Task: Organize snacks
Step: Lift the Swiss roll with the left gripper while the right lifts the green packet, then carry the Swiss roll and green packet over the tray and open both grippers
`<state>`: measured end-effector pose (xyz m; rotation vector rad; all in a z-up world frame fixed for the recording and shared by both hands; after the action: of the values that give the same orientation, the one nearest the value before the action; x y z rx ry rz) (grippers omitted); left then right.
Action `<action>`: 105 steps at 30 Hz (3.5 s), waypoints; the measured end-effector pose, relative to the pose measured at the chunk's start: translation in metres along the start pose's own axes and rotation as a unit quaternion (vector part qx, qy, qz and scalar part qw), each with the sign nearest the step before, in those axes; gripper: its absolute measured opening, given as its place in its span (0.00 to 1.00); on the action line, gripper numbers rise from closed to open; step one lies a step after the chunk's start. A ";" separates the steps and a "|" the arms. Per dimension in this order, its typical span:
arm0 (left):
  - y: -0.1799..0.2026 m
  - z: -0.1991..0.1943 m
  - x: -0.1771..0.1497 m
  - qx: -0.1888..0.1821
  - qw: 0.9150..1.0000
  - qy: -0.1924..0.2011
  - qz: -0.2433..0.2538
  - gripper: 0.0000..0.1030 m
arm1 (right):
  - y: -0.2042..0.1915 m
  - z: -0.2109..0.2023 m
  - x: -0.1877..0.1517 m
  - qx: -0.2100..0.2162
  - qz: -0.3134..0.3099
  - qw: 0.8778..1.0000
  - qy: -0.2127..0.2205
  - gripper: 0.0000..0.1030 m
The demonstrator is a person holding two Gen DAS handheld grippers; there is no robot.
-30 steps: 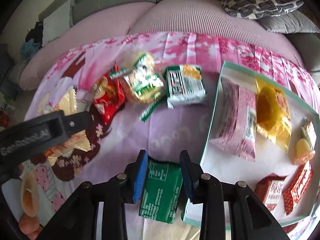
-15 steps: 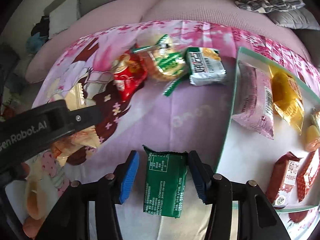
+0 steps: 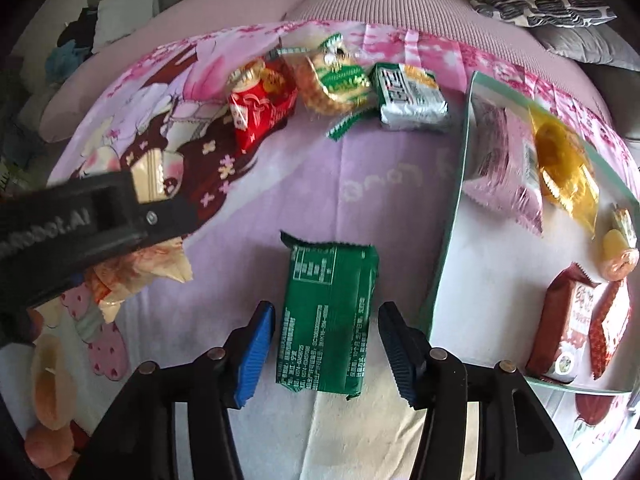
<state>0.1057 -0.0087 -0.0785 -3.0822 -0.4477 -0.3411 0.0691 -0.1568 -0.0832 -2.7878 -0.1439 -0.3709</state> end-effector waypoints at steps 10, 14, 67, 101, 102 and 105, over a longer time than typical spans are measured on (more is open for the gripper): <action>0.006 0.005 0.000 0.002 1.000 -0.011 0.008 0.75 | -0.006 0.013 0.004 -0.024 -0.025 0.999 0.001 0.47; 0.009 0.011 0.001 0.006 1.000 -0.013 0.005 0.75 | -0.006 0.010 0.005 -0.014 -0.022 1.000 0.014 0.42; 0.153 -0.066 -0.014 0.003 0.978 0.098 0.184 0.75 | 0.196 -0.151 -0.006 -0.068 0.236 0.943 0.224 0.41; 0.293 -0.037 -0.049 -0.021 0.946 0.093 0.309 0.79 | 0.263 -0.149 -0.031 -0.092 0.318 0.918 0.220 0.58; 0.291 -0.038 -0.049 -0.022 0.947 0.091 0.306 0.80 | 0.262 -0.151 -0.031 -0.091 0.317 0.918 0.222 0.60; 0.287 -0.042 -0.046 -0.028 0.950 0.084 0.299 0.81 | 0.258 -0.156 -0.030 -0.091 0.312 0.918 0.226 0.64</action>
<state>0.1344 -0.2986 -0.0409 -3.0026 0.5004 -0.5848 0.0391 -0.4531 -0.0270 -2.6365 0.9015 -0.8645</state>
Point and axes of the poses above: each gripper's, at about its wrist camera, not at the fingertips, and z roughly the way its jaws point, y to its right, x to its top, the point moved 3 cm from there along z, roughly the way its jaws point, and after that the axes turned 15 degrees about x, right-handed, at the moved point
